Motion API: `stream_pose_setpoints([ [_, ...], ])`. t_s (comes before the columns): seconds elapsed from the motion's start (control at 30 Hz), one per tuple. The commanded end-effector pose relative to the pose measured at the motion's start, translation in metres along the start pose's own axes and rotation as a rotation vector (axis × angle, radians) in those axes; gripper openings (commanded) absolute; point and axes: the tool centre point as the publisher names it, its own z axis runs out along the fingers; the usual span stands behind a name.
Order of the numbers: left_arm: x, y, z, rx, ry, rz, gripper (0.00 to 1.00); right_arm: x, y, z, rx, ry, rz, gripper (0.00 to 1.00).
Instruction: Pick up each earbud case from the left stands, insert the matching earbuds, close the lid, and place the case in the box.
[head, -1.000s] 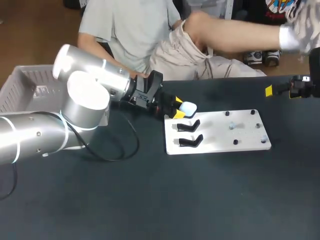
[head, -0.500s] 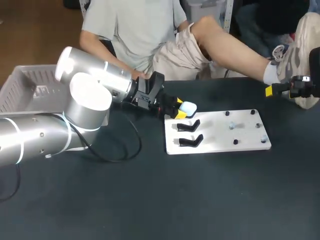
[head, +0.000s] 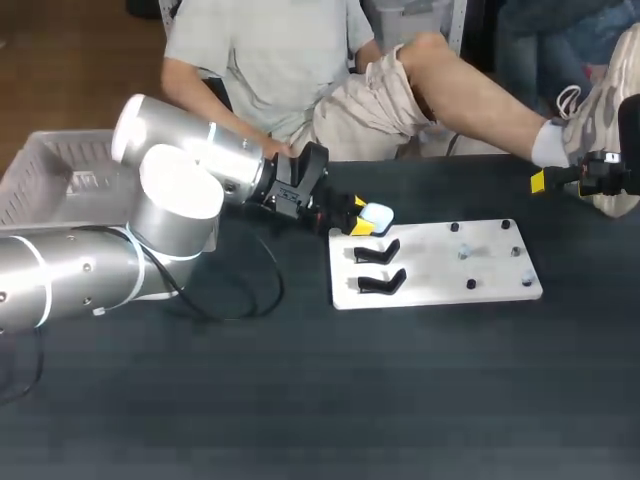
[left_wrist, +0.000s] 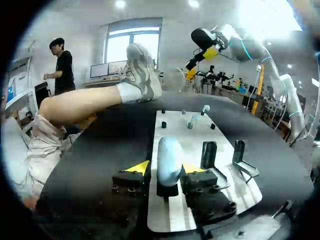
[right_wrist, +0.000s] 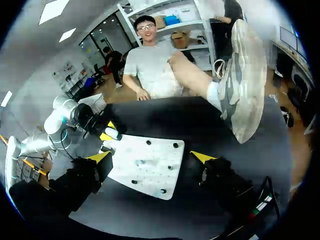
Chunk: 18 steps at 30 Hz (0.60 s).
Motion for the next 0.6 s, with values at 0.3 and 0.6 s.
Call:
stream_pose_setpoints([
  [0.3,0.0034,0.0026,0.0023,0.018,-0.005,0.013,0.37,0.0002,-0.0004,-0.0002,0.000,0.000,-0.001,1.00],
  [0.6,0.0023,-0.0016,0.0033,0.033,-0.015,0.020,0.31,0.0002,-0.0004,-0.0002,0.000,0.000,-0.001,1.00],
])
